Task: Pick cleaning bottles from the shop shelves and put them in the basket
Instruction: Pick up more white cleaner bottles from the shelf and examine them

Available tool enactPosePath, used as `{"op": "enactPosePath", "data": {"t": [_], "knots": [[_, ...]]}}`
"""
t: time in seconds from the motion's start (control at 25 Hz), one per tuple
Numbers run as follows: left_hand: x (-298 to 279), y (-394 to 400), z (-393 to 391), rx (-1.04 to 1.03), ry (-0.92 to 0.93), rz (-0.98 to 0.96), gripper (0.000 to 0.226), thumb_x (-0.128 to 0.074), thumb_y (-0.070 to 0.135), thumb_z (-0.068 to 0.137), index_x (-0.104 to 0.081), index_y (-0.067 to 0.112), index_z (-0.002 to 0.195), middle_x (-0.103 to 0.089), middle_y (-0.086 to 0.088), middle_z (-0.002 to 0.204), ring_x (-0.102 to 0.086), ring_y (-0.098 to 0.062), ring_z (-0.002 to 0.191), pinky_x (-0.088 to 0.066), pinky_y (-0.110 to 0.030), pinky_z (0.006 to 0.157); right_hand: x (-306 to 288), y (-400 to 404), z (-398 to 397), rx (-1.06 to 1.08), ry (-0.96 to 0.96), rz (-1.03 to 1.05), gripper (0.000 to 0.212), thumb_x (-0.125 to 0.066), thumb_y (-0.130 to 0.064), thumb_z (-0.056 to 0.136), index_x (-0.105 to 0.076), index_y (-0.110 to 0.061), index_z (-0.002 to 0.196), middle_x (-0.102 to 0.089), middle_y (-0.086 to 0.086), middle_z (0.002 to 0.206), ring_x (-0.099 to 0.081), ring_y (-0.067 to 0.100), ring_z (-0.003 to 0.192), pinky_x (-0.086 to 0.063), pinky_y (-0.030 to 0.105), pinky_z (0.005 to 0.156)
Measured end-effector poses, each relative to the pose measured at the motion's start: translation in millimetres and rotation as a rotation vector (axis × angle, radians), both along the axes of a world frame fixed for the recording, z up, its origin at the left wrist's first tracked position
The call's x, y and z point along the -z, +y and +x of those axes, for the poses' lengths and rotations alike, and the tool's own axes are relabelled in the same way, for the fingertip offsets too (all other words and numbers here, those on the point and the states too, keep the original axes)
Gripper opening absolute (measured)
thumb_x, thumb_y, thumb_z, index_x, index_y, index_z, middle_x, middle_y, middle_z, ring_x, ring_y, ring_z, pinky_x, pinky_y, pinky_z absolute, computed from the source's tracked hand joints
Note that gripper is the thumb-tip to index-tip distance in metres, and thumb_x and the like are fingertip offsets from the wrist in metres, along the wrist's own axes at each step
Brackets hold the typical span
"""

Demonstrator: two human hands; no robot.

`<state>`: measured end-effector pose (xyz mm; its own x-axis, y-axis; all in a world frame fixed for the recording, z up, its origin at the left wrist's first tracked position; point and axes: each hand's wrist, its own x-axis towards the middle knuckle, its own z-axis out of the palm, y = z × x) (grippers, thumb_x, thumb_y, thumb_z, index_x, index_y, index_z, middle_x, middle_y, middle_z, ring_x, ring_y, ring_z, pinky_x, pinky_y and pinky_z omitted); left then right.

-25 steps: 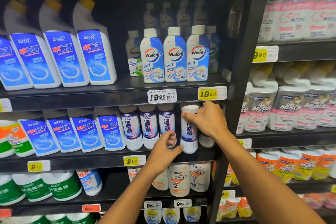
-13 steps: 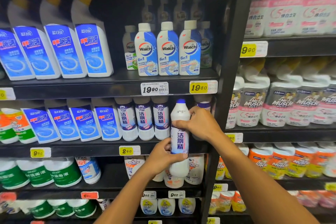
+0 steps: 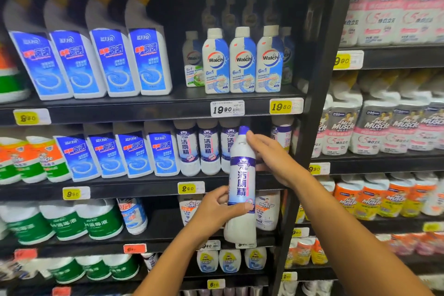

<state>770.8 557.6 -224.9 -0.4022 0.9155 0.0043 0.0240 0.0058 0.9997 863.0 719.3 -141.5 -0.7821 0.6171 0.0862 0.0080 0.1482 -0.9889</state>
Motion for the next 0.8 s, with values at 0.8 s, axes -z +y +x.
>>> {"op": "enactPosePath", "data": {"t": [0.8], "knots": [[-9.5,-132.8,-1.7,-0.126,0.327,0.091,0.059,-0.085,0.057,0.048,-0.058,0.053,0.100,-0.067,0.037,0.095,-0.064,0.012,0.088,-0.048,-0.004,0.068,-29.9,-147.7,2.4,0.437,0.040,0.674,0.050,-0.048,-0.062,0.092,-0.066,-0.016,0.085,-0.066,0.008,0.083,-0.062,0.020,0.077,-0.049,0.041,0.070]]}}
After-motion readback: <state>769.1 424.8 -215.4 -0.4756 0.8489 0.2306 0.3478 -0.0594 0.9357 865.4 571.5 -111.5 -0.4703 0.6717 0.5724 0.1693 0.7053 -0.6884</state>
